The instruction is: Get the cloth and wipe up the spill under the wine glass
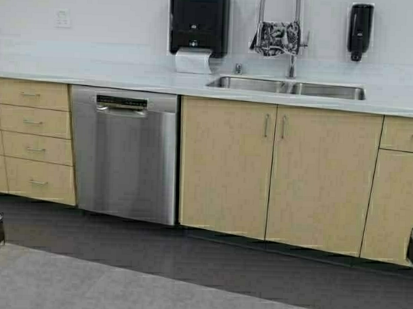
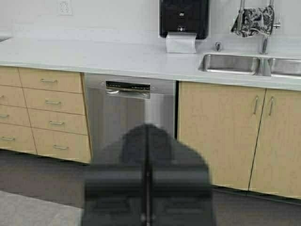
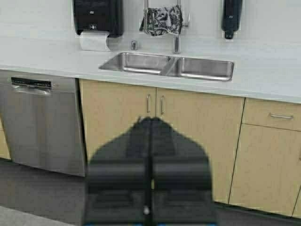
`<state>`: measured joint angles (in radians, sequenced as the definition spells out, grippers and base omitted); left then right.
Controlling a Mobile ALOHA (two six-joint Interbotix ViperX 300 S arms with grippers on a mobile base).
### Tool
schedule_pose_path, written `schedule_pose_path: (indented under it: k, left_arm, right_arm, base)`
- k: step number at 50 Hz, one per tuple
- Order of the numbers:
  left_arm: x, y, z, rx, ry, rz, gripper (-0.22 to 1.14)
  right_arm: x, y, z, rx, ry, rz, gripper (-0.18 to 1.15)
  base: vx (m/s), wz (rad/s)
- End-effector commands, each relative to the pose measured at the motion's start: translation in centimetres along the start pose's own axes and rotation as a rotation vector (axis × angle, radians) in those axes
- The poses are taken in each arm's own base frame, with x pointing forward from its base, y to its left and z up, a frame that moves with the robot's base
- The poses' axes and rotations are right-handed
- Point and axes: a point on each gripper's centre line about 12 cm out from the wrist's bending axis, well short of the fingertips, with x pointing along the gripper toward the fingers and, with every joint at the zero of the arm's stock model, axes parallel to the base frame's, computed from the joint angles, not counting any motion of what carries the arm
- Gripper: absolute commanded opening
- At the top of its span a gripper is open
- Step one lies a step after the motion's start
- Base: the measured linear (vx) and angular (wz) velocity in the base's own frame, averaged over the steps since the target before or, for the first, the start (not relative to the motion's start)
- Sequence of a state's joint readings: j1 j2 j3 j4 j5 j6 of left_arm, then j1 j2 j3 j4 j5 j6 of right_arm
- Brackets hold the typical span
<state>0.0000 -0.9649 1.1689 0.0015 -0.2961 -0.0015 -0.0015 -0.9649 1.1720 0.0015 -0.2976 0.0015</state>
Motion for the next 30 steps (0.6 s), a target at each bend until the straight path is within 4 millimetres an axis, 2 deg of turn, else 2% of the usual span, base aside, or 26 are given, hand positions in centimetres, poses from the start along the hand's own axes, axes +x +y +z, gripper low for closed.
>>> schedule_pose_path:
  k: [1, 7, 13, 30]
  left_arm:
    - [-0.7, -0.2, -0.2, -0.018, -0.012, -0.009, -0.02]
    - [-0.9, -0.2, 0.6, -0.012, -0.040, -0.009, 0.02]
    - [-0.6, -0.2, 0.4, -0.012, -0.029, -0.010, 0.03]
    - [-0.3, -0.2, 0.0, -0.018, -0.008, -0.010, 0.03]
  right_arm:
    - [0.1, 0.3, -0.7, 0.001, 0.025, 0.015, 0.03]
    - [0.2, 0.3, -0.6, 0.000, 0.023, 0.015, 0.05]
    - [0.5, 0.3, -0.3, -0.005, 0.020, 0.015, 0.05]
    - [1.6, 0.4, -1.2, -0.030, 0.075, 0.023, 0.05]
  base:
    - [0.00, 0.00]
    - [0.00, -0.01]
    - [0.01, -0.03]
    - [0.03, -0.05]
